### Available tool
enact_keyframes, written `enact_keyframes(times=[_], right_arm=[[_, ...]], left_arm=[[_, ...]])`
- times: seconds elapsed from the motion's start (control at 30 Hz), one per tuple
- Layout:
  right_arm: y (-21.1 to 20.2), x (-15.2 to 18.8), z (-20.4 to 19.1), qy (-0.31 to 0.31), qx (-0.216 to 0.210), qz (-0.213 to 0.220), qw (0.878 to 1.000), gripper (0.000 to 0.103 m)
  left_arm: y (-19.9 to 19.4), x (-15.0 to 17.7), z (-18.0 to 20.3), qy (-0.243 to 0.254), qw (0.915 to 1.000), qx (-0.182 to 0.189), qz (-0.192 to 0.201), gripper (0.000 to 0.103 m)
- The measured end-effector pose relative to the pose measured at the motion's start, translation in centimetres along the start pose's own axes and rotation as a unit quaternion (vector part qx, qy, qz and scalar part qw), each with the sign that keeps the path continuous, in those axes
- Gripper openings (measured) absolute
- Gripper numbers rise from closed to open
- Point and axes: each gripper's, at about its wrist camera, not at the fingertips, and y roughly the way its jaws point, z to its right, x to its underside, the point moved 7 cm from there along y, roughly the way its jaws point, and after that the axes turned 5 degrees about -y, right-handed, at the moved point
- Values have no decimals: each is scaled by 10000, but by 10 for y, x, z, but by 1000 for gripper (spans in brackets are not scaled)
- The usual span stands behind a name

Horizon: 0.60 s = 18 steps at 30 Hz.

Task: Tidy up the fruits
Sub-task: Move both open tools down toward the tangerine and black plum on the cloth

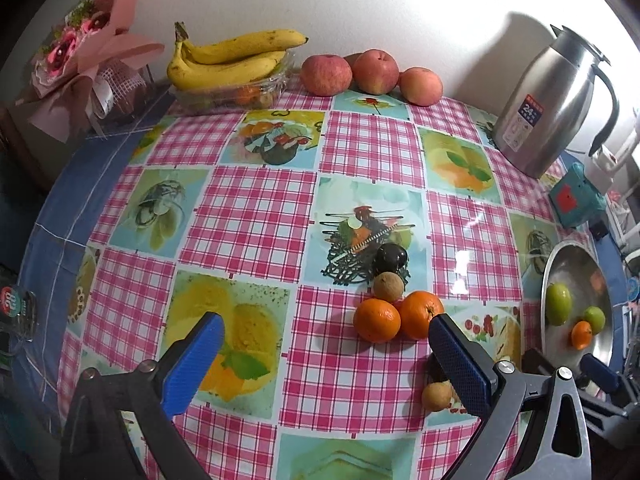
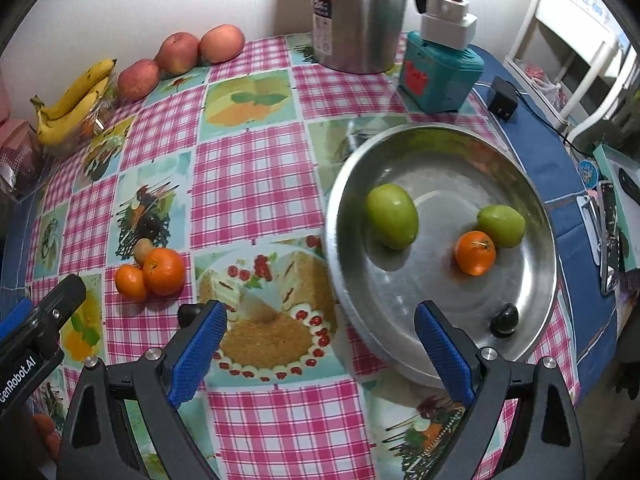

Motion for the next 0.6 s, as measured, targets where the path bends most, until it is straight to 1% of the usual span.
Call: enact_keyframes(times=[0.27, 0.43, 0.6], right_arm=[[7, -9, -32, -261, -93, -80, 9996, 95], [17, -10, -51, -484, -122, -192, 9986, 95], [30, -6, -63, -705, -99, -370, 9968, 95]], left_arm=[[13, -6, -20, -213, 9997, -96, -112, 103], [18, -9, -29, -440, 9989, 1, -173, 103], [32, -5, -29, -547, 9976, 15, -413, 103]])
